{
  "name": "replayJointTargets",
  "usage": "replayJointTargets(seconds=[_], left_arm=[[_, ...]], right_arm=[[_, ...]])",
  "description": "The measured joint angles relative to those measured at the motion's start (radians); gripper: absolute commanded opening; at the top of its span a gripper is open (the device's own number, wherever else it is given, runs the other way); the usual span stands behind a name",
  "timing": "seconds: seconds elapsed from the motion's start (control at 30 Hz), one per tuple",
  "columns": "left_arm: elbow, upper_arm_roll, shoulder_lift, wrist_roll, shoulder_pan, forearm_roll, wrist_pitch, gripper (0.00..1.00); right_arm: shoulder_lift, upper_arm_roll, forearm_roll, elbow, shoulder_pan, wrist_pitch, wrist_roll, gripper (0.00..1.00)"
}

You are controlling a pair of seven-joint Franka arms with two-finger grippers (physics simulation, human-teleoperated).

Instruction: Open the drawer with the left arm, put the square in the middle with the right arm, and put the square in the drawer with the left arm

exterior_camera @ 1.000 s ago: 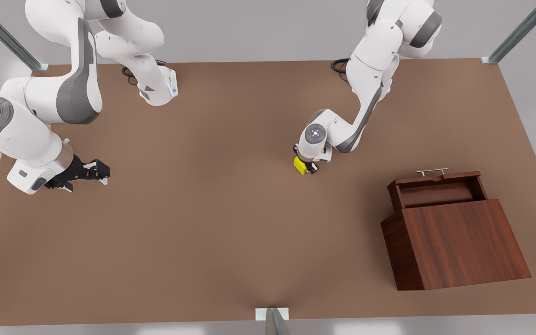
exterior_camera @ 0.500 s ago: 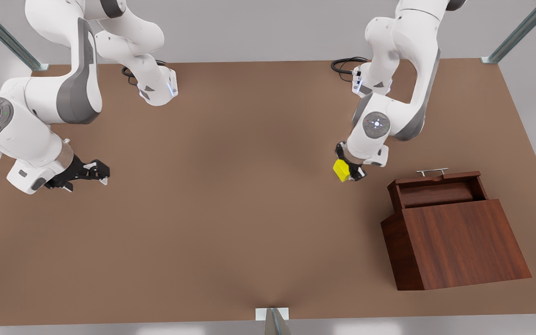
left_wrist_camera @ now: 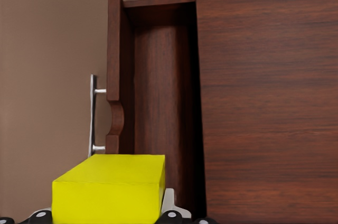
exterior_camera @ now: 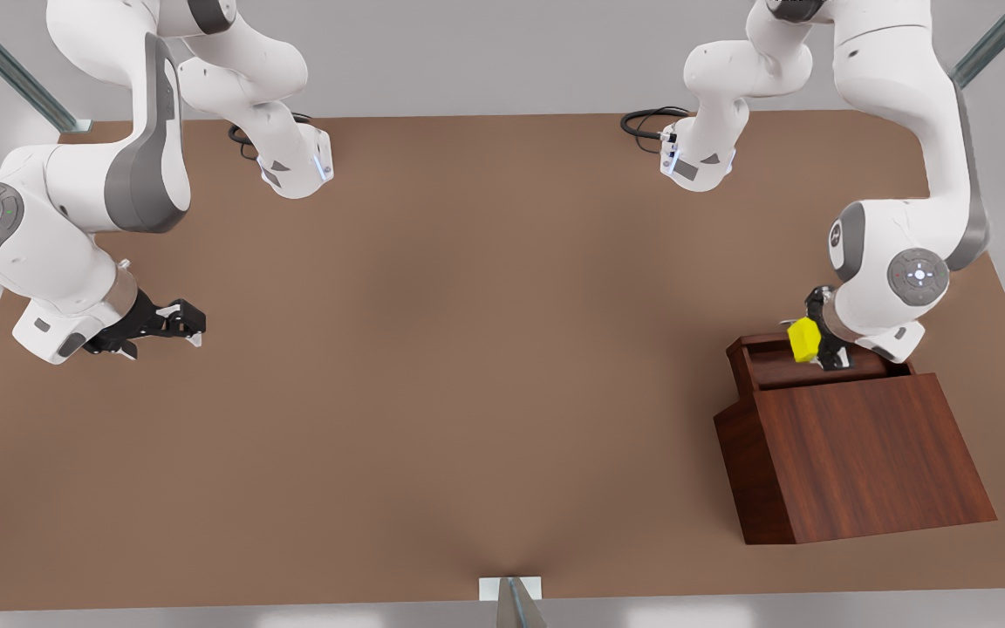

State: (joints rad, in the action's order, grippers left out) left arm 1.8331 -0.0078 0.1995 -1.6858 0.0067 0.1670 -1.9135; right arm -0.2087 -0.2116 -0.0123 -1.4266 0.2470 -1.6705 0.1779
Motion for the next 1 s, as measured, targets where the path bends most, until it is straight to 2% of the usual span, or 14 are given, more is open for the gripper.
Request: replayJointTargets(seconds=[0.13,0.47,0.5,0.53,0.57,0.77,0.8,0.83,0.9,0.93,1.0], left_arm=[[0.001,0.000,0.023,-0.020,0.033,0.029,-0.012,0.70],[-0.005,0.002,0.064,-0.034,0.066,0.057,-0.081,0.70],[-0.004,0.002,0.067,-0.031,0.065,0.060,-0.081,0.73],[-0.004,0.000,0.067,-0.027,0.065,0.065,-0.081,0.90],[-0.003,0.002,0.069,-0.023,0.065,0.070,-0.081,1.00],[-0.009,0.001,0.065,-0.014,0.066,0.083,-0.070,1.00],[-0.023,-0.003,0.030,0.019,0.066,0.094,-0.032,1.00],[-0.097,-0.032,-0.011,0.294,0.062,0.099,0.153,1.00],[-0.318,-0.047,-0.009,0.935,0.023,0.066,0.417,1.00],[-0.367,-0.047,-0.007,1.194,-0.004,0.045,0.470,1.00],[-0.437,-0.048,0.006,1.406,-0.109,0.017,0.507,1.00]], right_arm=[[0.000,0.000,-0.002,0.000,-0.002,0.000,0.000,1.00],[-0.002,0.000,-0.003,0.000,-0.006,0.000,0.000,1.00],[-0.001,0.000,-0.003,0.000,-0.006,-0.001,0.000,1.00],[-0.002,0.000,-0.003,0.000,-0.006,0.000,0.000,1.00],[-0.001,0.000,-0.003,0.000,-0.006,0.000,0.000,1.00],[-0.004,-0.001,-0.003,0.000,-0.007,0.000,0.000,1.00],[-0.004,-0.001,-0.003,0.000,-0.008,-0.001,0.000,1.00],[-0.005,-0.001,-0.002,0.000,-0.008,-0.002,0.000,1.00],[-0.004,-0.001,-0.003,0.000,-0.007,-0.002,0.000,1.00],[-0.005,-0.001,-0.003,0.000,-0.008,-0.002,0.000,1.00],[-0.003,-0.002,-0.003,0.000,-0.008,-0.004,-0.001,1.00]])
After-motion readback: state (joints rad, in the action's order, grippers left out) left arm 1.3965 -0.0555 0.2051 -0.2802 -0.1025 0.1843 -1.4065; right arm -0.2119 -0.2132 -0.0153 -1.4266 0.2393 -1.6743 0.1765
